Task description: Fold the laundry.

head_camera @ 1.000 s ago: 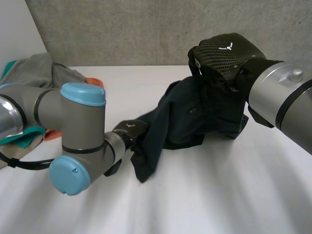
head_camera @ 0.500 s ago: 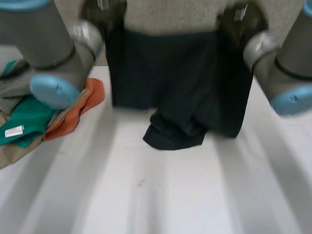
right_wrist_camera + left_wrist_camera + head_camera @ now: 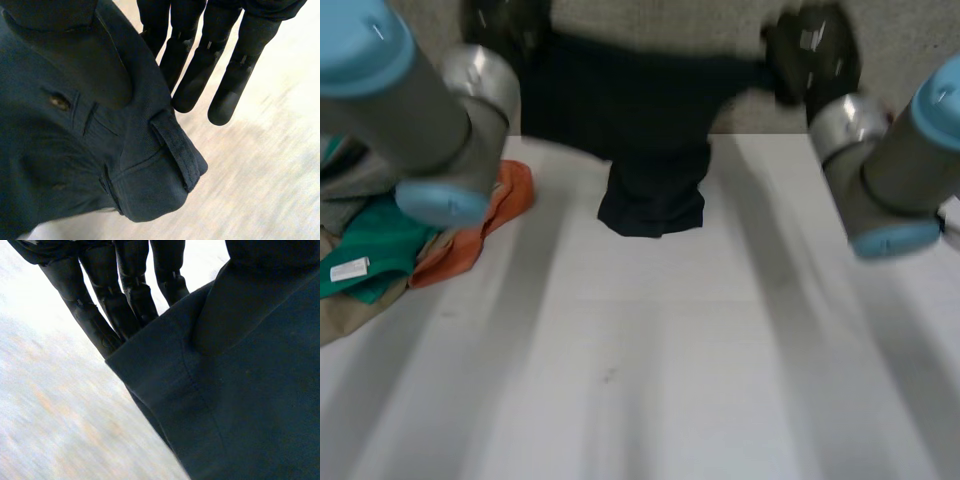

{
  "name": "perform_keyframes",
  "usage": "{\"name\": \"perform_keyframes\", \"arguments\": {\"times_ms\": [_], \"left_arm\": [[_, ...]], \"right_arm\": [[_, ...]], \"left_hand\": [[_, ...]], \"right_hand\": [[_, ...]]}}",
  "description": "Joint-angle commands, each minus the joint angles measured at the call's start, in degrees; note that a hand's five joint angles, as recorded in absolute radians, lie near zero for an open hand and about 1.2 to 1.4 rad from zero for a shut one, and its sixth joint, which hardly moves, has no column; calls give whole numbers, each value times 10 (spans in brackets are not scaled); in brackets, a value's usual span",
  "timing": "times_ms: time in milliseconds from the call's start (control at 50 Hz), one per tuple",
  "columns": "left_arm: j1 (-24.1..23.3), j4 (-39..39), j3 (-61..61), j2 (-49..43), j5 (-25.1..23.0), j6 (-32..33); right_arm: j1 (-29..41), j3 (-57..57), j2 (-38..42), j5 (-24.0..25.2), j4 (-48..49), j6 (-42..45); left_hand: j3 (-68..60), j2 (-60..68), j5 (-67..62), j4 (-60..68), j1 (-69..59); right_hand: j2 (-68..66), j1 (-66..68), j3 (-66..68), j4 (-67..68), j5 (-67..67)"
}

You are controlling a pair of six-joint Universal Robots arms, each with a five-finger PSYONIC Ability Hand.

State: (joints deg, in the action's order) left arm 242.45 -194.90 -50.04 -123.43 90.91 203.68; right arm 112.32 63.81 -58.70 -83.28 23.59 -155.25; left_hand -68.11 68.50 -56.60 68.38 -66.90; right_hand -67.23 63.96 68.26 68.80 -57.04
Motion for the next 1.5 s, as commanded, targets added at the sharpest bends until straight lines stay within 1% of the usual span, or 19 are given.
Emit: {"name": "perform_keyframes", "arguments": {"times_ms": [20, 100, 180, 280, 360, 440, 540, 640, 780, 880, 960, 980, 1020, 1060, 1120, 1180, 1300, 1400, 1500], "left_arm": [[-1, 19, -168, -2, -33, 7], [-3, 79, -226, 18, -30, 20], [-12, 193, -262, 75, -30, 41], [-27, 374, -285, 205, -28, 51], [-37, 467, -272, 312, -26, 51], [-34, 451, -220, 391, -31, 45], [-34, 449, -174, 362, -24, 44], [-35, 450, -147, 263, -19, 46], [-32, 423, -50, 71, -9, 51], [-23, 374, 115, -33, -4, 81], [-18, 318, 256, -45, 16, 85], [-17, 301, 280, -44, 21, 82], [-18, 237, 340, -30, 30, 65], [-20, 189, 359, -14, 32, 52], [-17, 100, 354, 13, 14, 41], [-11, 57, 343, 24, -12, 49], [6, 89, 328, 18, 0, 59], [23, 131, 247, 23, 26, 51], [19, 146, 28, 42, 25, 25]], "right_arm": [[-5, 155, 5, -12, -73, 64], [-7, 203, -4, -12, -106, 96], [-8, 225, -55, -11, -182, 126], [-24, 196, -171, -2, -375, 170], [-39, 138, -233, 4, -485, 160], [-50, 82, -277, 14, -514, 126], [-57, 46, -283, 31, -514, 92], [-50, 43, -226, 31, -522, 94], [-18, 20, -86, 3, -498, 123], [2, -74, -7, -42, -419, 135], [10, -151, 5, -69, -333, 120], [11, -189, 4, -79, -260, 105], [11, -208, 2, -80, -205, 95], [10, -228, -7, -82, -92, 72], [11, -234, -21, -83, 23, 49], [15, -249, -21, -83, 23, 48], [19, -258, -14, -88, -72, 45], [16, -211, -8, -80, -84, 36], [17, -75, 22, -29, -82, 35]], "left_hand": [[-119, 115, -134, 116, -131], [-119, 115, -134, 116, -131], [-119, 115, -134, 116, -131], [-119, 115, -134, 116, -131], [-119, 115, -134, 116, -131], [-119, 115, -134, 116, -131], [-119, 115, -134, 116, -131], [-119, 115, -134, 116, -131], [-119, 115, -134, 116, -131], [-119, 115, -134, 116, -131], [-119, 115, -134, 116, -131], [-119, 115, -134, 116, -131], [-119, 115, -134, 116, -131], [-119, 115, -134, 116, -131], [-119, 115, -134, 116, -131], [-119, 115, -134, 116, -131], [-119, 115, -134, 116, -131], [-119, 115, -134, 116, -131], [-119, 115, -134, 116, -131]], "right_hand": [[-128, 160, 117, 112, -130], [-128, 160, 117, 112, -130], [-128, 160, 117, 112, -130], [-128, 160, 117, 112, -130], [-128, 160, 117, 112, -130], [-128, 160, 117, 112, -130], [-128, 160, 117, 112, -130], [-128, 160, 117, 112, -130], [-128, 160, 117, 112, -130], [-128, 160, 117, 112, -130], [-128, 160, 117, 112, -130], [-128, 160, 117, 112, -130], [-128, 160, 117, 112, -130], [-128, 160, 117, 112, -130], [-128, 160, 117, 112, -130], [-128, 160, 117, 112, -130], [-128, 160, 117, 112, -130], [-128, 160, 117, 112, -130], [-128, 160, 117, 112, -130]]}}
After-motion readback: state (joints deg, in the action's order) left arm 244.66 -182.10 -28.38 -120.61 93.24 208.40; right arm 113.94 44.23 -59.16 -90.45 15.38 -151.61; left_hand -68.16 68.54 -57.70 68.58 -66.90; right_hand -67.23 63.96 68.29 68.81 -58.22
